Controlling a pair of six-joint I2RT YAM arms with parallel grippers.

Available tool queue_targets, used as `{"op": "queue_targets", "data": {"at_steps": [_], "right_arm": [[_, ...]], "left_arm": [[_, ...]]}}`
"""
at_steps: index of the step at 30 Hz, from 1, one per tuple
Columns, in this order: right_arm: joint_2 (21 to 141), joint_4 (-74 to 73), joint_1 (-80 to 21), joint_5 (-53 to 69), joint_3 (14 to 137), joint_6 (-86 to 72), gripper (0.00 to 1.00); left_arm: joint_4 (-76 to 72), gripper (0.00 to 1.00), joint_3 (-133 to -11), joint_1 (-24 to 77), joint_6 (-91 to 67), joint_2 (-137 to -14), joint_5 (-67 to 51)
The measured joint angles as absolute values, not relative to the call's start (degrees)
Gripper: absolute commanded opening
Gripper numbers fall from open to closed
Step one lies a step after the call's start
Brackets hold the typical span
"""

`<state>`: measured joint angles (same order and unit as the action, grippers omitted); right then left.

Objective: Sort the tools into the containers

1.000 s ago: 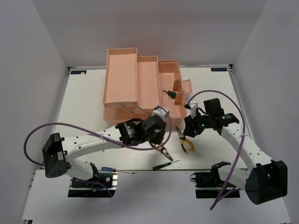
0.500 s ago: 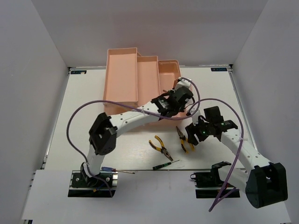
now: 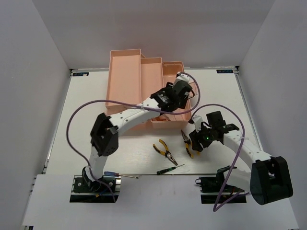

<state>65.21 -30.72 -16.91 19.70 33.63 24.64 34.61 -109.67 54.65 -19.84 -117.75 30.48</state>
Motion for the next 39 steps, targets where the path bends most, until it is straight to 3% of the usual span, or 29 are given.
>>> {"op": "queue_targets", "data": {"at_steps": [4, 5, 7, 8, 11, 12, 18, 24, 28, 33, 39], "right_arm": [[67.7, -28.0, -17.1, 19.8, 32.4, 25.0, 0.57], [68.5, -27.2, -17.2, 19.6, 32.0, 25.0, 0.52], [70.1, -25.6, -17.6, 19.4, 31.3, 25.1, 0.47], [70.4, -24.3, -17.7, 19.2, 31.4, 24.7, 0.45], [71.4, -21.5, -18.7, 18.3, 31.3, 24.6, 0.17], [71.6, -20.8, -18.9, 17.8, 31.3, 24.8, 0.0], [68.8, -24.9, -18.8, 16.8, 31.4, 25.7, 0.0], [47.3, -42.0, -18.0, 21.4, 35.7, 32.4, 0.0], [41.5, -47.3, -18.1, 26.2, 44.4, 34.7, 0.0], [49.7, -43.8, -18.4, 27.7, 52.5, 29.7, 0.0], [75.0, -35.5, -21.4, 25.8, 70.3, 17.3, 0.0]], "left_arm": [[33.2, 0.36, -95.7, 56.4, -19.3, -102.2, 26.4], [32.7, 0.34, -91.5, 56.8, -19.7, -97.1, 25.1], [31.6, 0.36, -82.7, 57.8, -21.1, -87.1, 22.3], [31.4, 0.44, -78.0, 58.2, -22.0, -81.9, 20.8], [31.1, 0.6, -66.4, 58.7, -25.7, -71.5, 17.3], [31.2, 0.62, -62.6, 58.8, -27.2, -69.4, 16.5], [31.8, 0.67, -46.4, 59.2, -35.3, -69.4, 11.0], [27.7, 0.71, -44.2, 59.4, -38.3, -72.8, 7.6], [24.7, 0.74, -43.8, 59.4, -39.4, -75.3, 6.3], [22.3, 0.76, -43.5, 59.4, -39.9, -75.9, 5.0], [19.9, 0.76, -42.8, 59.4, -40.8, -76.7, 3.9]]}}
